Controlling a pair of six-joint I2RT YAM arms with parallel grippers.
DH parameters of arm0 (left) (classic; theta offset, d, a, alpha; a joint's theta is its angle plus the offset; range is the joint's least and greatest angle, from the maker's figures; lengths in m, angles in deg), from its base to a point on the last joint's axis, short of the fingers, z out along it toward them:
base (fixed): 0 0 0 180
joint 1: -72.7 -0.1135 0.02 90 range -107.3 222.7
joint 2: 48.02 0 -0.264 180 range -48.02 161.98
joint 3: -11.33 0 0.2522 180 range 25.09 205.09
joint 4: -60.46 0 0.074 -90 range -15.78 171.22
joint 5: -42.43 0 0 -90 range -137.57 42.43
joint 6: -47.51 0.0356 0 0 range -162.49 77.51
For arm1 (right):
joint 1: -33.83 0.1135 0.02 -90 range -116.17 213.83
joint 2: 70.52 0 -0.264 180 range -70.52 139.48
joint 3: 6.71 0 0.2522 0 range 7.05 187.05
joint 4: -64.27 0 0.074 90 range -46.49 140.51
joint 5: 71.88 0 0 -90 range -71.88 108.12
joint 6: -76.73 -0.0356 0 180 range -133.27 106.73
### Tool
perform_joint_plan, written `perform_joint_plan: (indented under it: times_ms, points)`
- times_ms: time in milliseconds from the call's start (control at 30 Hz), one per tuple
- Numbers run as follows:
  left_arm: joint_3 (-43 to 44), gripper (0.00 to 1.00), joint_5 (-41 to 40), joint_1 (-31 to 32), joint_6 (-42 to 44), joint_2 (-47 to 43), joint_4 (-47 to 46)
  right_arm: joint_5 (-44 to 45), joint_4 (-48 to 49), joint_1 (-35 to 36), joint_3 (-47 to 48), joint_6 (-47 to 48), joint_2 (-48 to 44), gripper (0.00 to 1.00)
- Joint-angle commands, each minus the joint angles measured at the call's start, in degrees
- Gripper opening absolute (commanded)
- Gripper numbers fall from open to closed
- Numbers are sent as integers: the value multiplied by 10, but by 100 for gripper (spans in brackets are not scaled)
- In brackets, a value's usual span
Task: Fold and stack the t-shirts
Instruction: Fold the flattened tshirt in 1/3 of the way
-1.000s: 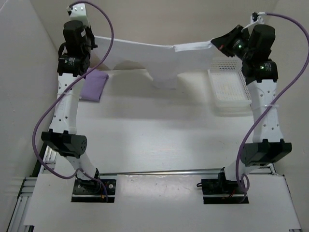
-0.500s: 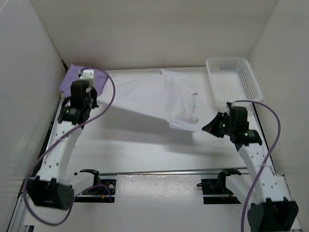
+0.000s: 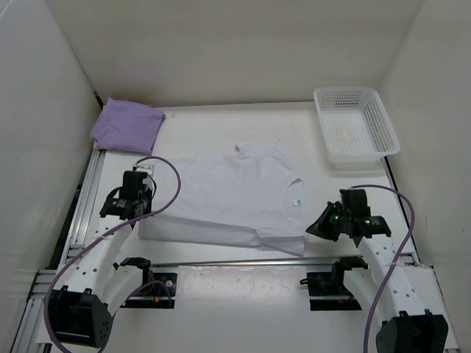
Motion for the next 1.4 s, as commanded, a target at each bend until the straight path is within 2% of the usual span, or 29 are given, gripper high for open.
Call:
perform_joint_plan:
  times_ms: [0,133,233,400,600,800,1133,1367]
  points:
    - [12,10,3,-5,0,4,-10,2,10,0,33,15,33,0]
    - [12,10,3,-5,0,23,-10,13,42,0,57,30,83,0]
    - [5,10,-2,-5,0,51,-4,13,84,0,77,43,164,0]
    - [-2,10,-2,-5,0,94,-10,19,150,6,116,55,245,0]
    - [10,10,-21,-5,0,137,-39,46,168,40,212,96,335,0]
    - [4,10,-42,-5,0,165,-51,67,173,78,262,127,436,0]
    - [26,10,-53,-10,0,214,-86,145,173,83,290,114,471,0]
    - [38,10,-53,-16,0,245,-91,113,178,77,317,109,499,0]
